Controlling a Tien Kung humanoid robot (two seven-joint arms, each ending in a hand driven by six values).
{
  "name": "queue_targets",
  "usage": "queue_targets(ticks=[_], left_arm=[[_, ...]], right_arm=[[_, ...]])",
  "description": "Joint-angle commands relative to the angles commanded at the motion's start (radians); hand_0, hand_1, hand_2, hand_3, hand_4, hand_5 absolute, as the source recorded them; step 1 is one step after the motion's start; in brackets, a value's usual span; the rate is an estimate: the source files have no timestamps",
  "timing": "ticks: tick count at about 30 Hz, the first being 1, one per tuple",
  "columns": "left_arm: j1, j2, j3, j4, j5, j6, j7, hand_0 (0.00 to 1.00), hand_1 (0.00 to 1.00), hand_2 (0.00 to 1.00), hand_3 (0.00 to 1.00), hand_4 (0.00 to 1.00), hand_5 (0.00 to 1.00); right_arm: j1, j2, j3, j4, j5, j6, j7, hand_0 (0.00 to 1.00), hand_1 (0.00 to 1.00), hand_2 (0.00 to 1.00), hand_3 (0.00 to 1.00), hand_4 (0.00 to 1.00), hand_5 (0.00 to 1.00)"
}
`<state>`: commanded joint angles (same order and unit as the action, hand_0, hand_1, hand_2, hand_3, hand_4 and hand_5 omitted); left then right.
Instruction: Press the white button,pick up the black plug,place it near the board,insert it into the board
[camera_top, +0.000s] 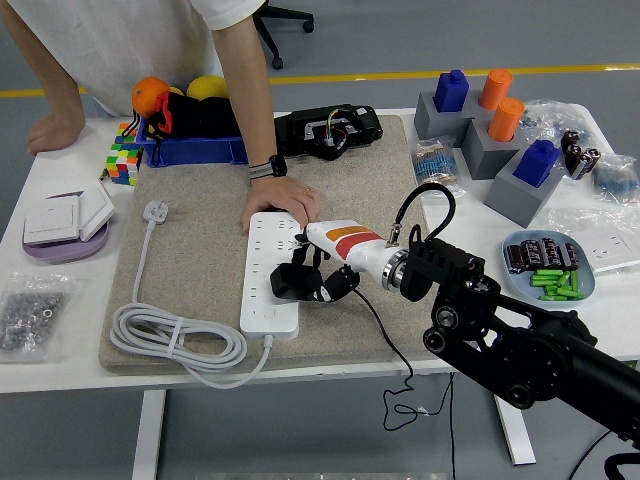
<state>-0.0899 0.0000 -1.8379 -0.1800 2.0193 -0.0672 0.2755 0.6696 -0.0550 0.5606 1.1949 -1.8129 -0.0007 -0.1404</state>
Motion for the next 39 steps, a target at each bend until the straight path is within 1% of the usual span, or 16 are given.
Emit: queue_targets(ticks=[10, 34, 38, 39], left_arm=[[0.003, 0.000, 0.003, 0.000, 0.000, 0.000, 0.001, 0.622, 0.624, 0.631, 0.687, 0.520, 0.372], [0.005, 0.000, 0.003, 0.000, 0.000, -0.001, 0.000, 0.622, 0.625, 0.631, 0.687, 0.518, 0.374], [0.004, 0.000, 0.004, 0.000, -0.003, -0.001, 0.000, 0.622, 0.625, 0.631, 0.686, 0.518, 0.373], [0.003, 0.000, 0.005, 0.000, -0.003, -0.001, 0.000, 0.622, 0.625, 0.631, 0.686, 0.518, 0.373]], right_arm=[[-0.004, 0.000, -0.001, 0.007, -0.002, -0.002, -0.001, 0.476, 0.490, 0.543, 0.512, 0.937, 0.002], [-0.011, -0.009, 0.034, 0.028, -0.010, 0.004, -0.006, 0.474, 0.493, 0.545, 0.508, 0.949, 0.002], [-0.021, -0.013, 0.050, 0.043, -0.009, 0.001, -0.005, 0.472, 0.493, 0.546, 0.505, 0.956, 0.002], [-0.030, -0.018, 0.060, 0.055, 0.000, -0.003, -0.002, 0.472, 0.493, 0.546, 0.505, 0.956, 0.002]])
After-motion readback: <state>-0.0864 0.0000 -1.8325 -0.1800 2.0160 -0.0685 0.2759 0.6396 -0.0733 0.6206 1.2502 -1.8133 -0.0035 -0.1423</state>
